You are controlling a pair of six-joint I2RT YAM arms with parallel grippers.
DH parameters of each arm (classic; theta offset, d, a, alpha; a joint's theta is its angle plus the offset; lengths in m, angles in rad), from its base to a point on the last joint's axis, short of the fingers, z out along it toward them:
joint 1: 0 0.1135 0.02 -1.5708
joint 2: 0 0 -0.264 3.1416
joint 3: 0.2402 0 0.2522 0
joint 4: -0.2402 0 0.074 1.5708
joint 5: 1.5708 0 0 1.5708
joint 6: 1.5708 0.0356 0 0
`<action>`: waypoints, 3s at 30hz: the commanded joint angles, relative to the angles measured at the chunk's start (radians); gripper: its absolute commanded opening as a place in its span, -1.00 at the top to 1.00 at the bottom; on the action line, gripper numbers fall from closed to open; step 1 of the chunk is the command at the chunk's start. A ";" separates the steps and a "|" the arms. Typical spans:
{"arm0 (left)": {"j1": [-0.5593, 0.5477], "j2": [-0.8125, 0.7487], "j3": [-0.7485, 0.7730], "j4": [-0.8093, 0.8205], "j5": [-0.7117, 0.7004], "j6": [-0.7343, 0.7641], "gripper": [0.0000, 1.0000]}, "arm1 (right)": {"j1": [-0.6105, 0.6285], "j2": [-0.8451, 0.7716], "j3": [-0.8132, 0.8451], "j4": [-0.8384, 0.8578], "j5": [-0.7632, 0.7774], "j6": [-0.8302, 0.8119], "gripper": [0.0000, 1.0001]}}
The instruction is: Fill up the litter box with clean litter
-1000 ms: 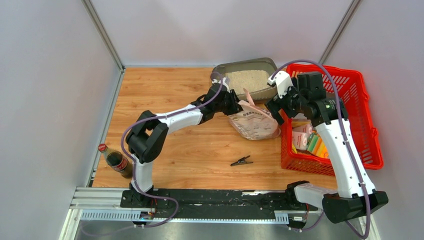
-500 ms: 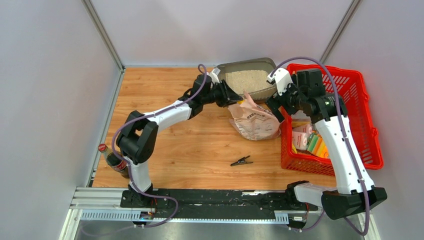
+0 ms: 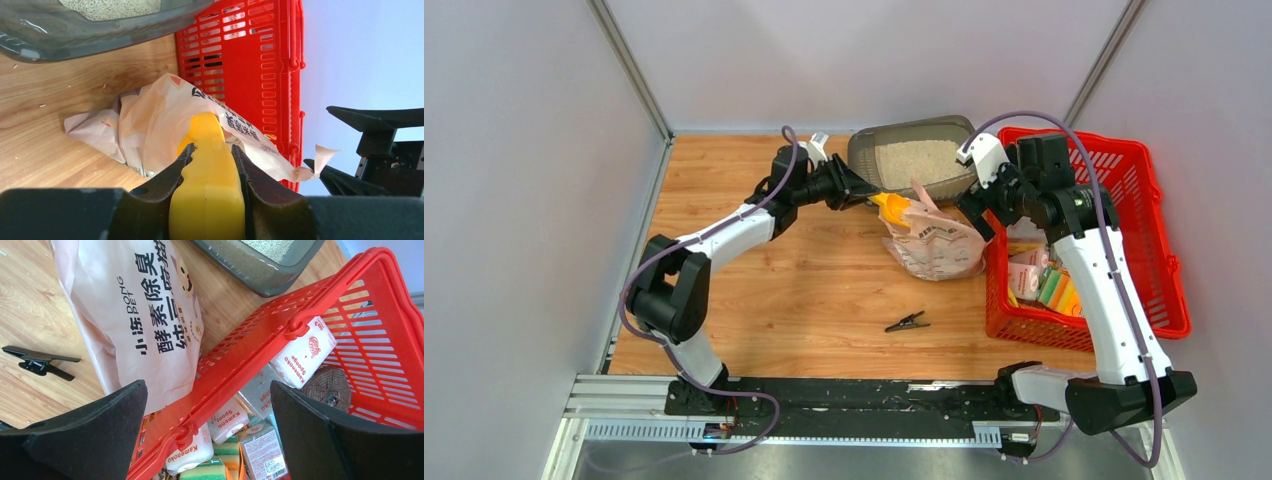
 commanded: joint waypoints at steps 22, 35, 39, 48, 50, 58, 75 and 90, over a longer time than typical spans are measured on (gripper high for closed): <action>0.108 -0.011 -0.165 0.492 0.136 -0.207 1.00 | -0.004 -0.008 0.078 -0.083 0.088 -0.054 -1.00; 0.159 -0.034 -0.200 0.477 0.176 -0.194 1.00 | -0.002 0.012 0.104 -0.083 0.082 -0.042 -1.00; 0.174 -0.057 -0.199 0.445 0.175 -0.185 1.00 | -0.002 0.015 0.104 -0.077 0.084 -0.053 -1.00; 0.186 -0.086 -0.185 0.388 0.185 -0.190 1.00 | -0.002 0.024 0.111 -0.057 0.082 -0.062 -1.00; 0.191 -0.091 -0.183 0.387 0.182 -0.196 1.00 | -0.004 0.024 0.113 -0.058 0.081 -0.062 -1.00; 0.194 -0.088 -0.125 0.341 0.188 -0.191 1.00 | -0.002 0.010 0.092 -0.049 0.102 -0.086 -1.00; 0.197 0.169 0.238 0.236 0.097 -0.179 1.00 | -0.004 -0.007 0.110 -0.072 0.160 -0.057 -1.00; 0.146 0.567 0.895 -0.195 -0.232 0.514 1.00 | -0.004 0.035 0.107 -0.069 0.176 -0.033 -1.00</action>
